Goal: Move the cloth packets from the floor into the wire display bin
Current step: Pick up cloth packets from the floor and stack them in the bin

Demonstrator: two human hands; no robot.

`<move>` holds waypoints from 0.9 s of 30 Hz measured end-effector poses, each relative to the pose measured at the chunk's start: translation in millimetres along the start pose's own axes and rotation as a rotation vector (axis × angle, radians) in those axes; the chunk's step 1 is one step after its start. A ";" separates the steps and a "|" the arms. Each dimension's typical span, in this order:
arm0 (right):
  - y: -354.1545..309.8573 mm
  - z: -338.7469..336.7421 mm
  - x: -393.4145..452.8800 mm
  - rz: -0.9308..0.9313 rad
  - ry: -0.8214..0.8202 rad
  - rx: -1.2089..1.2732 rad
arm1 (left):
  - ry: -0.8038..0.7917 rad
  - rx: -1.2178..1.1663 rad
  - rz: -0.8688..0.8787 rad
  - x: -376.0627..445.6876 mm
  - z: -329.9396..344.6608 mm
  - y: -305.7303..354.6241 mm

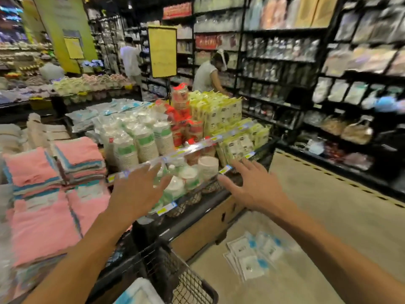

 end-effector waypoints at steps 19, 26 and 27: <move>324.9 -37.4 -76.0 0.421 0.145 -0.009 | -0.180 -0.113 0.362 20.4 110.5 307.3; 419.0 -33.2 -75.5 0.487 0.145 -0.034 | -0.228 -0.146 0.374 33.0 164.4 365.5; 429.2 -31.6 -74.6 0.496 0.144 -0.032 | -0.235 -0.154 0.376 37.2 170.1 371.0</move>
Point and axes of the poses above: each hand's wrist, its own x-axis towards the middle knuckle, its own z-axis out of the palm, y = z × x, the point moved 2 cm from there along x, towards the middle knuckle, and after that the axes turned 11 degrees about y, right-handed, at the moved point
